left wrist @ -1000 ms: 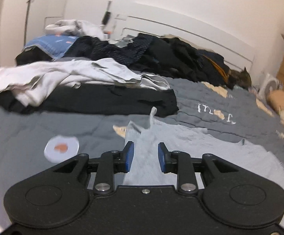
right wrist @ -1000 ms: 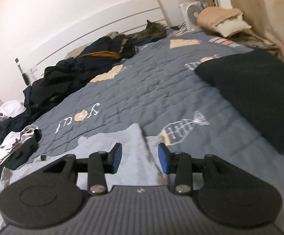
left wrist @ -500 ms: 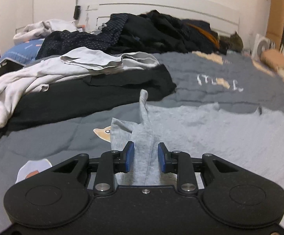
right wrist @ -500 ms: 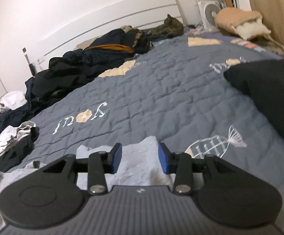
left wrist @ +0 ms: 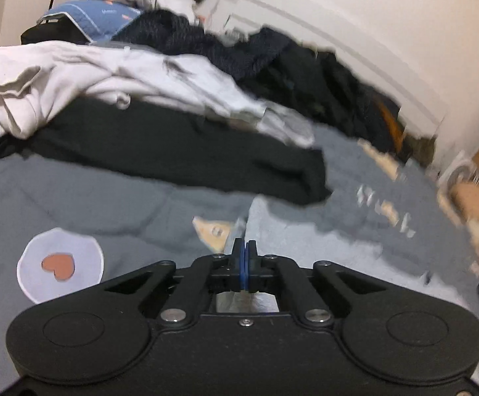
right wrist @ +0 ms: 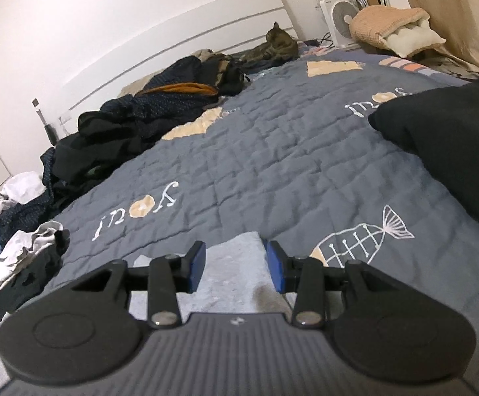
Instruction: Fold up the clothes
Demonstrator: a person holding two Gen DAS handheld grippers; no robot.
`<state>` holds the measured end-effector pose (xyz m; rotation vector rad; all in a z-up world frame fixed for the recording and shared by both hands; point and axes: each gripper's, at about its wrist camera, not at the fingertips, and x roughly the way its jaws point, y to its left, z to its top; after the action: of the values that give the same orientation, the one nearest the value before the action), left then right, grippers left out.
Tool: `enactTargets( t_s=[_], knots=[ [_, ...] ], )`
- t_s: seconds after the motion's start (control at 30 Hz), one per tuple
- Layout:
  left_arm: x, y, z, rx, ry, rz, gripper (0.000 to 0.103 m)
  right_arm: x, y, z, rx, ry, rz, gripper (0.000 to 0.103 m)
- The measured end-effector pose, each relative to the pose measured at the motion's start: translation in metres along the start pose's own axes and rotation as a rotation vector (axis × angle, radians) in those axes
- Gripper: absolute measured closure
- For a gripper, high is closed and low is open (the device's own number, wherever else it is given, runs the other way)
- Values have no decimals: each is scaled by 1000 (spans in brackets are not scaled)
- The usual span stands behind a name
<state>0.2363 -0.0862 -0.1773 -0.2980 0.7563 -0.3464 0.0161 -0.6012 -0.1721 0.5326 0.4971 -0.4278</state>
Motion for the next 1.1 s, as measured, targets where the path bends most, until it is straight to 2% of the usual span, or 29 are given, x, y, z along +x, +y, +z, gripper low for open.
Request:
enactTargets(
  t_s=[0.1, 0.17, 0.2, 0.23, 0.33, 0.5, 0.57, 0.6, 0.63, 0.73, 0.8, 0.87, 0.93, 0.97, 1.03, 1.1],
  knots=[
    [-1, 1, 2, -16, -4, -7, 98, 3, 1, -2, -18, 5, -4, 63],
    [-5, 0, 4, -19, -35, -26, 86, 6, 2, -2, -33, 5, -5, 63],
    [-6, -1, 6, -16, -49, -32, 67, 7, 2, -2, -41, 4, -5, 63],
    [-6, -3, 7, -7, -63, -32, 52, 9, 2, -2, -48, 3, -5, 63],
    [1, -16, 13, 77, -93, -7, 51, 21, 0, 2, -60, 19, -23, 63],
    [26, -30, 19, 159, -82, 24, 53, 43, -3, 8, -88, 53, -58, 63],
    [37, -31, 18, 162, -59, 38, 54, 50, -4, 8, -103, 64, -66, 63],
    [43, -30, 18, 152, -40, 40, 59, 54, -5, 7, -106, 73, -66, 63],
    [48, -28, 17, 142, -22, 43, 70, 58, -5, 7, -110, 82, -66, 63],
    [57, -26, 16, 116, 5, 35, 92, 69, -6, 5, -120, 107, -65, 63],
    [59, -26, 15, 116, 0, 31, 98, 75, -5, 5, -135, 112, -52, 63],
    [58, -23, 14, 103, -16, 35, 99, 82, -4, 3, -155, 129, -51, 63],
    [54, -21, 16, 90, -48, 32, 100, 86, -7, -2, -132, 145, -33, 81],
    [51, -21, 18, 83, -66, 29, 101, 85, -9, -3, -114, 135, -30, 102],
    [46, -21, 21, 76, -100, 19, 102, 83, -12, -4, -79, 112, -22, 102],
    [42, -24, 24, 83, -131, 0, 102, 74, -13, 2, -57, 46, -12, 103]
  ],
)
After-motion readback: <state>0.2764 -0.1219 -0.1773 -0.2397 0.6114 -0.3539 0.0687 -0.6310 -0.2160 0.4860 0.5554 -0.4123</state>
